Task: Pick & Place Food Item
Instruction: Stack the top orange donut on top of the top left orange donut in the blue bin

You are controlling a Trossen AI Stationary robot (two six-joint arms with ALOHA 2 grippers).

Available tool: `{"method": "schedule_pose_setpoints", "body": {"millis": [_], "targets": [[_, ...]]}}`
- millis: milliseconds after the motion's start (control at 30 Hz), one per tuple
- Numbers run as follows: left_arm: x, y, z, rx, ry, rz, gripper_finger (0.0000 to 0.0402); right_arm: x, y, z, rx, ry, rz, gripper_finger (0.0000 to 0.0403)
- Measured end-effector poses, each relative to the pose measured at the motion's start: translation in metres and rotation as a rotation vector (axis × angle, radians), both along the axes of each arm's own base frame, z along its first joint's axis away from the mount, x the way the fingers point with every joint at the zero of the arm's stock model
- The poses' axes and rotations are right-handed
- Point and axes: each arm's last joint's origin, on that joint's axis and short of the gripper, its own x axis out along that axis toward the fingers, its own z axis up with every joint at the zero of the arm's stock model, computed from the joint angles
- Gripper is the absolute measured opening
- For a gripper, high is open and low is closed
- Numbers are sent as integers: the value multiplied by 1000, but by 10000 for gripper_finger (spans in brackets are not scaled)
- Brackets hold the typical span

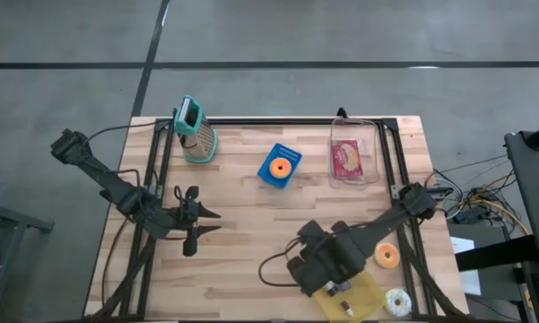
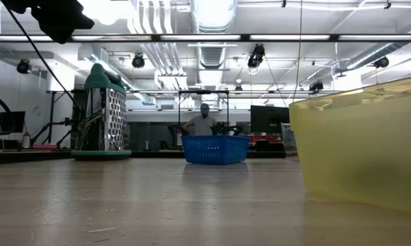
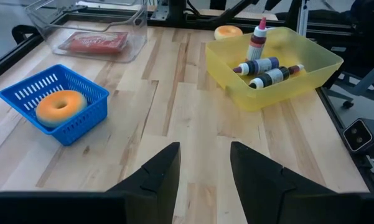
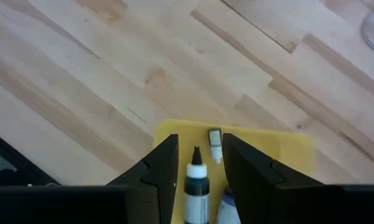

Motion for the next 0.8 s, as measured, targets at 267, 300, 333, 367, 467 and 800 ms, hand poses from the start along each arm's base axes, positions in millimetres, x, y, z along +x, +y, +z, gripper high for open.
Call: {"method": "schedule_pose_setpoints", "body": {"millis": [267, 300, 333, 367, 467, 800], "targets": [[0, 0, 0, -32, -1, 17, 149, -31, -2, -2, 0, 9, -85, 115], [0, 0, 0, -32, -1, 17, 149, -36, -4, -3, -2, 13, -103, 117], [0, 0, 0, -32, -1, 17, 149, -43, -5, -4, -4, 16, -128, 118], [0, 0, 0, -32, -2, 17, 149, -49, -7, -6, -6, 20, -155, 119], [0, 0, 0, -32, -1, 17, 149, -71, -11, -13, -10, 28, -237, 124], [0, 0, 0, -52, -2, 27, 149, -142, -20, -20, 62, 0, -479, 126]]}}
